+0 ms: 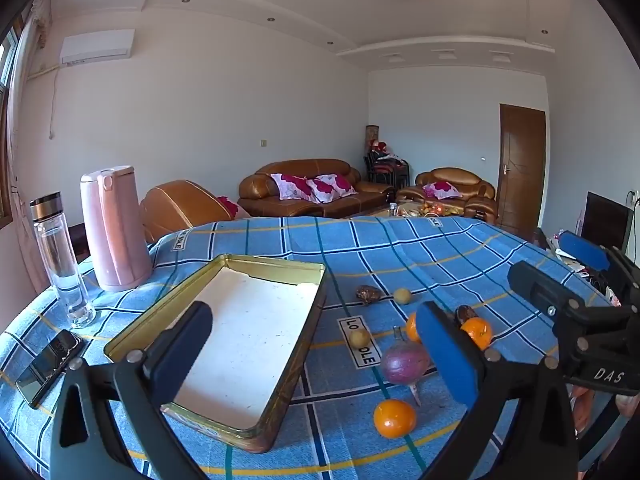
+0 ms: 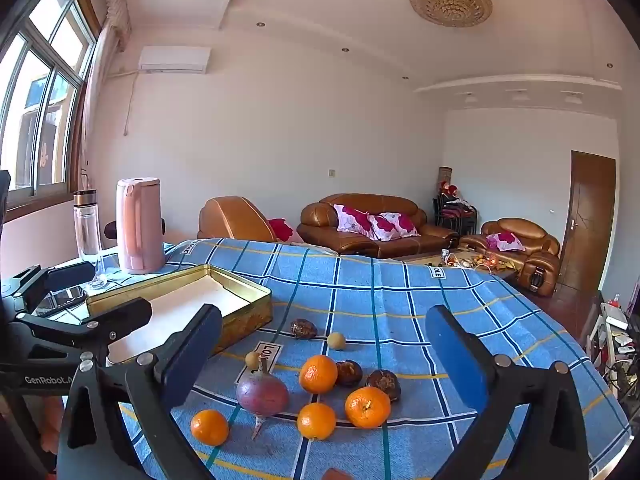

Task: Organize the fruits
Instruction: 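Move both tools toward the oranges on the checkered tablecloth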

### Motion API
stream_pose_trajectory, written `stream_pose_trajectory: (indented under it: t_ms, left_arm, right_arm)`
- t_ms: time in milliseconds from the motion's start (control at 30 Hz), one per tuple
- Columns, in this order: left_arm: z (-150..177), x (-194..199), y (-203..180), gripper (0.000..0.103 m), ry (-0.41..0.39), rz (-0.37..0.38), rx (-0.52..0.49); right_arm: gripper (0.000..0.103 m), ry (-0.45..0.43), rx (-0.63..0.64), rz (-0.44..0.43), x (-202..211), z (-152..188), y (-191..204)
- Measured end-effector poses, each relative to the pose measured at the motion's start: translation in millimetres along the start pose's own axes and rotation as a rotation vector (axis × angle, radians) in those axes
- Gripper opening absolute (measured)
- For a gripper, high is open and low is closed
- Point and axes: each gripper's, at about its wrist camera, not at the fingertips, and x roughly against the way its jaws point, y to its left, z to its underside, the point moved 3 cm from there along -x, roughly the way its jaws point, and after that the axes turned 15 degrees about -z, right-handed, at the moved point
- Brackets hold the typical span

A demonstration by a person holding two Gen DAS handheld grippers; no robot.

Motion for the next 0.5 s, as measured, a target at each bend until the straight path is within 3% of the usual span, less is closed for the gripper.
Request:
stream_pose_trajectory:
  t_ms: [500]
  left_arm:
    - [4, -2, -10, 0.103, -0.005, 0.021, -0.036]
  right_arm:
    - [0.102, 0.003, -0.024, 0.008, 0, 5, -9]
